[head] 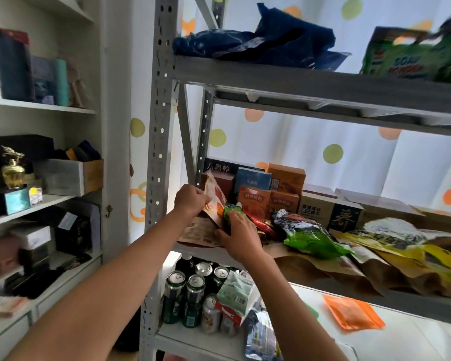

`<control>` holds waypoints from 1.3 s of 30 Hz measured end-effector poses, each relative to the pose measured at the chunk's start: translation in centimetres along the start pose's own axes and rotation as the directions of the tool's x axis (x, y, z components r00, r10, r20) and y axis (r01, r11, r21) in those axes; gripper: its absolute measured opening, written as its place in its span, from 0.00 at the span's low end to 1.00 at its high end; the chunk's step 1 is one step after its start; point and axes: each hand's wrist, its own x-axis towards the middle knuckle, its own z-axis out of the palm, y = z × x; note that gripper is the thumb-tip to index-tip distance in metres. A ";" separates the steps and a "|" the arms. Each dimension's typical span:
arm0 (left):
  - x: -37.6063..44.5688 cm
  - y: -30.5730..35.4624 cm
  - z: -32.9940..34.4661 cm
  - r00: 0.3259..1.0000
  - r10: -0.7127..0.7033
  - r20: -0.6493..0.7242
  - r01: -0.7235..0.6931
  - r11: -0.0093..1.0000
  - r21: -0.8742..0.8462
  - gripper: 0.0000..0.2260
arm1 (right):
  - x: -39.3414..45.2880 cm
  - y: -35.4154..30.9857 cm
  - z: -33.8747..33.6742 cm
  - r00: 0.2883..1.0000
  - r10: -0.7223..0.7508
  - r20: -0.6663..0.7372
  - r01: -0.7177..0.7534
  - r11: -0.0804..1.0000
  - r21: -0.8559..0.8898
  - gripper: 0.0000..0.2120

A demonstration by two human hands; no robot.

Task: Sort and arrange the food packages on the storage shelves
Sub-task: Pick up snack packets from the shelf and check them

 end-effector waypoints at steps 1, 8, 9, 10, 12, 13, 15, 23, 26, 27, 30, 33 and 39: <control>-0.1 0.2 -0.1 0.999 0.027 -0.021 -0.027 1.000 -0.001 0.08 | -0.1 0.0 -0.1 1.000 0.009 -0.005 -0.009 1.000 0.009 0.29; 0.0 0.4 -2.7 0.988 0.087 -0.129 -0.110 0.977 -0.184 0.06 | -0.7 -0.2 -0.4 0.999 0.025 0.029 -0.024 0.998 -0.057 0.24; -0.5 0.6 -3.1 0.986 0.099 -0.132 -0.125 0.970 -0.206 0.06 | -0.8 -0.3 -0.6 0.998 0.028 0.054 -0.025 0.997 -0.068 0.24; -1.1 0.8 -3.5 0.985 0.111 -0.133 -0.140 0.963 -0.232 0.06 | -0.8 -0.5 -0.7 0.996 0.033 0.078 -0.027 0.997 -0.077 0.24; -2.6 1.1 -4.1 0.985 0.125 -0.117 -0.155 0.942 -0.297 0.05 | -0.8 -0.9 -1.0 0.996 0.043 0.079 -0.041 0.999 -0.026 0.20; -3.4 1.1 -4.4 0.988 0.119 -0.102 -0.147 0.927 -0.346 0.04 | -0.9 -1.2 -1.4 0.997 0.065 0.046 -0.068 0.997 0.047 0.15; -4.8 0.7 -5.0 0.993 0.093 -0.068 -0.114 0.879 -0.464 0.03 | -1.3 -1.9 -2.2 0.990 0.137 -0.035 -0.121 0.950 0.288 0.10; -11.5 -2.0 -7.9 0.994 0.044 0.104 0.045 0.693 -0.720 0.04 | -5.6 -5.7 -3.9 0.933 0.360 0.014 -0.147 0.344 0.927 0.13; -14.1 -4.1 -8.6 0.983 0.038 0.179 0.106 0.682 -0.724 0.05 | -8.5 -6.9 -3.0 0.945 0.320 0.066 -0.150 0.246 0.958 0.09; -15.0 -4.7 -8.8 0.981 0.037 0.192 0.117 0.676 -0.728 0.05 | -9.4 -7.1 -2.5 0.947 0.315 0.070 -0.144 0.220 0.965 0.08; -17.7 -7.0 -9.6 0.967 -0.011 0.256 0.199 0.662 -0.722 0.06 | -13.2 -8.4 -1.2 0.942 0.323 0.090 -0.161 0.200 0.967 0.11; -20.3 -9.2 -10.5 0.934 -0.069 0.352 0.305 0.669 -0.678 0.07 | -17.4 -9.3 0.2 0.931 0.350 0.103 -0.184 0.206 0.961 0.12; -26.0 -12.6 -10.8 0.876 -0.127 0.466 0.426 0.657 -0.622 0.08 | -25.0 -10.1 3.3 0.856 0.496 0.149 -0.289 0.220 0.932 0.15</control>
